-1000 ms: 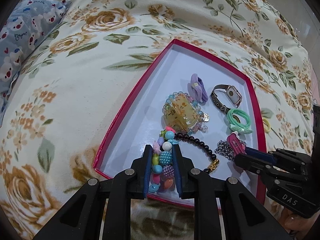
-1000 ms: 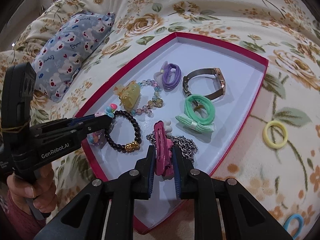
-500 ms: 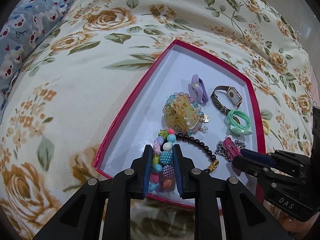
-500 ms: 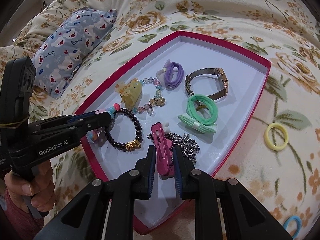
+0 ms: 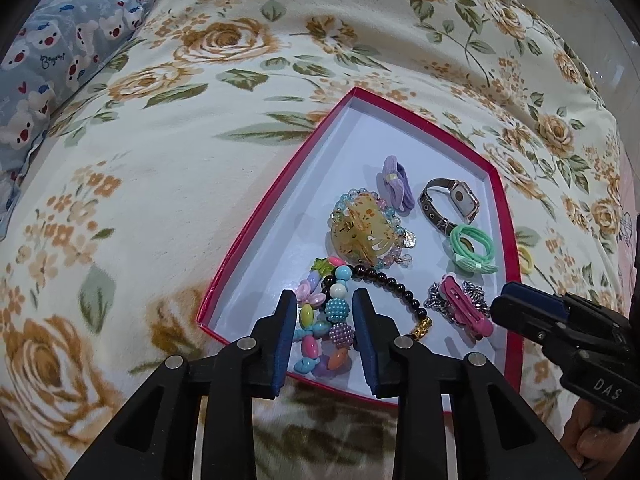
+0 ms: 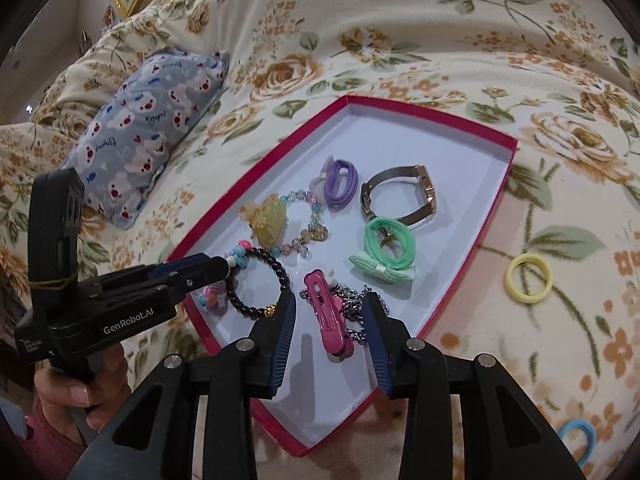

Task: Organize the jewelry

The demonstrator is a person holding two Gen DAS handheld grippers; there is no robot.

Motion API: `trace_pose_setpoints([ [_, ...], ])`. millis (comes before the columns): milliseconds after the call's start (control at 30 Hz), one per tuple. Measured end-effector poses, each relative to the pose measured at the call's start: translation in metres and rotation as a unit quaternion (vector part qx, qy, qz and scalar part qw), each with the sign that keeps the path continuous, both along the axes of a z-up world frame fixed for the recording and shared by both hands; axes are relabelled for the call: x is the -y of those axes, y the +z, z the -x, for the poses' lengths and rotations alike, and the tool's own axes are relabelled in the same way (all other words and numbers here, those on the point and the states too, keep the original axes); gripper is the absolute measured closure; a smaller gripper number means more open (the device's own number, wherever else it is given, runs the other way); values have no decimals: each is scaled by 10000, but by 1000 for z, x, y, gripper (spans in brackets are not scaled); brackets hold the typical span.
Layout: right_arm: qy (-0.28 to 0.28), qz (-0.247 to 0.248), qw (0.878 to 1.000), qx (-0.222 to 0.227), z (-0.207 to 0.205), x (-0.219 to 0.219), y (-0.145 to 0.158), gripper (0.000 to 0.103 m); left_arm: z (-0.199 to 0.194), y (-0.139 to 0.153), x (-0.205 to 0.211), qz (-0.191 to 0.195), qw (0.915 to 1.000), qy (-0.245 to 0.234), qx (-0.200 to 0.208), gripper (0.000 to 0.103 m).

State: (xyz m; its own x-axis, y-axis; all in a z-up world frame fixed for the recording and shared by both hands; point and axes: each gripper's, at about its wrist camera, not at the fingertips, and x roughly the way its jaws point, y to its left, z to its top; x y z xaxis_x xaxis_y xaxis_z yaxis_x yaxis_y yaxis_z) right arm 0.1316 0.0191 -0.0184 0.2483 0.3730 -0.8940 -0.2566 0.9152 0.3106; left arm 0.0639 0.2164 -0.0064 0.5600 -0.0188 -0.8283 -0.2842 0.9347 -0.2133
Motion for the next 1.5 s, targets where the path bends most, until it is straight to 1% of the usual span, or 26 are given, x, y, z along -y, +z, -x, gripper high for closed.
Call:
trace_pose_setpoints([
  [67,-60,-44,9999,72,1,2,4,62,3,3,0,12,10000,32,43,71],
  [100,-89,-63,9999,112,2,3,6,59,5,4,0,30,10000,45,68,68],
  [167,-155,-127,9996,195,4,6,10,54,9,7,-1,113,9998,74,129,57],
  [200,-192,-152,9994,230,5,7,11,52,12,8,-2,166,9997,87,169,48],
  [233,-244,-187,9991,276,6,9,13,50,16,10,-3,211,9995,107,225,45],
  [300,-374,-270,9982,370,9,14,16,43,22,12,-3,257,9992,147,284,44],
  [400,-520,-355,9970,452,12,21,18,38,32,16,-4,333,9985,216,384,40],
  [467,-562,-384,9964,496,14,24,20,34,39,20,-4,349,9981,269,436,33],
  [500,-585,-401,9961,527,15,26,22,32,43,22,-4,343,9978,326,456,26],
  [533,-604,-417,9957,562,17,27,24,31,48,23,-5,360,9974,379,497,22],
  [600,-613,-455,9952,611,19,29,27,25,56,24,-6,462,9966,437,531,21],
  [700,-605,-514,9942,724,26,31,32,23,66,25,-7,547,9959,490,522,19],
  [800,-565,-558,9932,850,35,32,36,20,75,27,-7,522,9959,527,518,16],
  [1067,-365,-457,9918,1132,58,31,46,20,97,31,1,357,9964,659,407,11],
  [1133,-299,-331,9917,1209,63,30,51,19,103,32,4,276,9965,683,393,10],
  [1200,-210,-213,9915,1269,67,28,57,11,108,35,8,193,9965,702,399,8],
  [1233,-150,-143,9912,1306,69,27,61,10,110,37,10,106,9966,724,386,6],
  [1300,-36,-23,9901,1405,72,25,69,9,114,42,16,-58,9967,703,392,5],
  [1367,163,98,9885,1501,73,21,80,9,118,51,22,-222,9966,641,474,5],
  [1433,309,202,9866,1587,73,20,90,6,123,65,26,-379,9956,570,635,5],
  [1467,361,262,9853,1647,73,19,97,2,126,72,28,-441,9947,542,748,4],
  [1500,394,304,9840,1711,71,19,102,0,129,77,28,-502,9936,523,863,1],
])
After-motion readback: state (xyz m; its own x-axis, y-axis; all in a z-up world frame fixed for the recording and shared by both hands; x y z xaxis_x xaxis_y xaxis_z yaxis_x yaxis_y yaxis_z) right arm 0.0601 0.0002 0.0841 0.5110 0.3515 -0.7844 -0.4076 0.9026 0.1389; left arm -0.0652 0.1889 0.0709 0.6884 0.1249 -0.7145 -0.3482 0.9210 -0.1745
